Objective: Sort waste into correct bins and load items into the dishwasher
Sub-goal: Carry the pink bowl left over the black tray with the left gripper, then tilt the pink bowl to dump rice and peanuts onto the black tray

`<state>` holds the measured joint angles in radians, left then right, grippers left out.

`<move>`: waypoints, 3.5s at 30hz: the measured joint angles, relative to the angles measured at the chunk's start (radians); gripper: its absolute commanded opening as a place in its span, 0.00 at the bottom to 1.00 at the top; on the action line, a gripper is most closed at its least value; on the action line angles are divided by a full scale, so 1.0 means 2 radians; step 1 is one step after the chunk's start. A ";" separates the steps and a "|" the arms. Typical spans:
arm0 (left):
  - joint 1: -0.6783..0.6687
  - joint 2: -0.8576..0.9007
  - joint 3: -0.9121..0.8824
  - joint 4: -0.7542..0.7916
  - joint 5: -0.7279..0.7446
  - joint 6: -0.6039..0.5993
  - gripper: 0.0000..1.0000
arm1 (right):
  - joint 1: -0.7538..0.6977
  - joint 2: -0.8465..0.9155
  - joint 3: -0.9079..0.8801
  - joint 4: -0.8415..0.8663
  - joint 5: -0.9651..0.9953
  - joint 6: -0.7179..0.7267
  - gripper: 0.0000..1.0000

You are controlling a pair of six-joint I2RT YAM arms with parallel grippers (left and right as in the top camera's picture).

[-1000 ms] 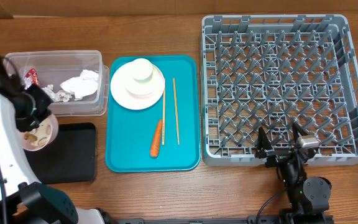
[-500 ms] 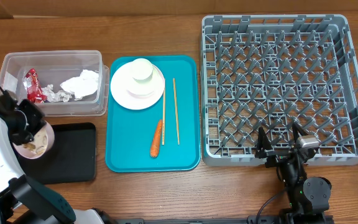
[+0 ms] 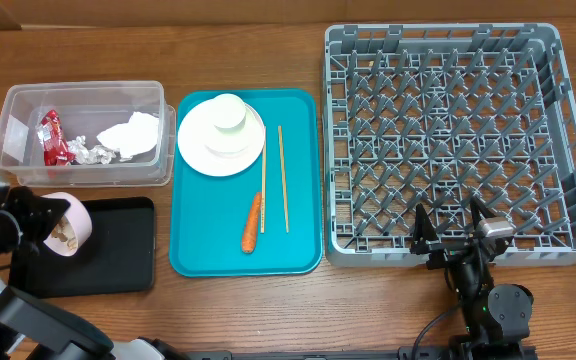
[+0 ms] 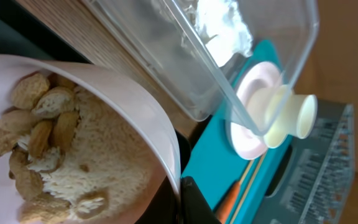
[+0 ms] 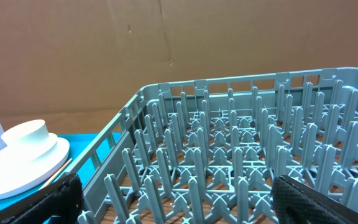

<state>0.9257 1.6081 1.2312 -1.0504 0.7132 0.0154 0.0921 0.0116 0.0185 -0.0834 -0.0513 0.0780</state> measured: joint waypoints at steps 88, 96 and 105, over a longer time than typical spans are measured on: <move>0.101 -0.002 -0.157 -0.009 0.341 0.220 0.04 | 0.000 0.000 0.000 0.000 0.000 0.000 1.00; 0.096 -0.002 -0.139 -0.020 0.289 0.177 0.04 | 0.000 0.000 0.000 0.000 0.000 0.000 1.00; -0.006 -0.041 -0.076 -0.018 0.189 0.100 0.04 | 0.000 0.000 0.000 0.000 0.000 0.000 1.00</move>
<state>0.9127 1.5261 1.0790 -1.0863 1.0908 0.2146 0.0921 0.0116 0.0185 -0.0834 -0.0513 0.0780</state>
